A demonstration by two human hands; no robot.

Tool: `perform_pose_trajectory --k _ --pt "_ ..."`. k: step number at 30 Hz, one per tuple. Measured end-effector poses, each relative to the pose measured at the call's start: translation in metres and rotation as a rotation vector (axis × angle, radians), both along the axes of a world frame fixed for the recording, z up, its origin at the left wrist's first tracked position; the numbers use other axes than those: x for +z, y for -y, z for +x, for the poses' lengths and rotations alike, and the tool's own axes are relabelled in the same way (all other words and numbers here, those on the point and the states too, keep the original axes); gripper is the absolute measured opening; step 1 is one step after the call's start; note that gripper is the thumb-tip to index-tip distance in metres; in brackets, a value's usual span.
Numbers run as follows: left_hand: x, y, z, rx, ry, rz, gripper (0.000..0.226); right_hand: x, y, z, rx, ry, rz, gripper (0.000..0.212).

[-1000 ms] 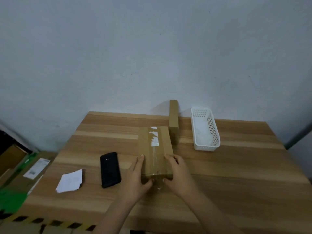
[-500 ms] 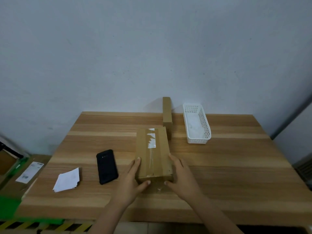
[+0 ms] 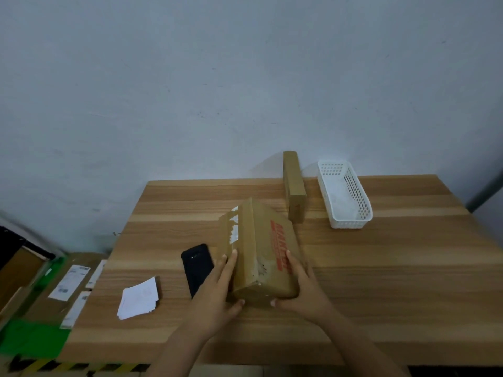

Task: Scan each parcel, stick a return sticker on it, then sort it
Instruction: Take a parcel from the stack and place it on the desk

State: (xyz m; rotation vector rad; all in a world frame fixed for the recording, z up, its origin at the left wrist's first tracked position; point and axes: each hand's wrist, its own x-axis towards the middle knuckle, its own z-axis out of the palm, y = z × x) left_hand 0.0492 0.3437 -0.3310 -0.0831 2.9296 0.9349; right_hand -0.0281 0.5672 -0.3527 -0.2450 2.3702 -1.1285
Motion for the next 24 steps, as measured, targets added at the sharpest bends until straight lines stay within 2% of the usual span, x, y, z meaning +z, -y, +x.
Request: perform_pose_trajectory --k 5,9,12,16,22,24 --pt "-0.003 0.005 -0.007 -0.009 0.005 0.036 0.114 0.002 0.012 0.001 -0.050 -0.052 0.000 0.124" --pt "-0.016 0.003 -0.016 -0.057 0.047 0.101 0.117 0.005 0.001 0.005 -0.096 -0.139 0.102 0.122" --pt "-0.029 -0.010 -0.020 -0.084 0.088 0.198 0.116 0.008 -0.012 0.008 -0.131 -0.174 0.203 0.121" --pt "-0.047 -0.025 -0.025 -0.079 0.119 0.328 0.121 0.006 -0.024 0.015 -0.172 -0.207 0.234 0.118" --pt "-0.051 -0.039 -0.027 -0.136 0.122 0.219 0.112 0.003 -0.037 0.019 -0.220 -0.184 0.166 0.127" --pt "-0.053 -0.045 -0.026 -0.136 0.115 0.196 0.113 0.004 -0.041 0.019 -0.274 -0.154 0.135 0.124"
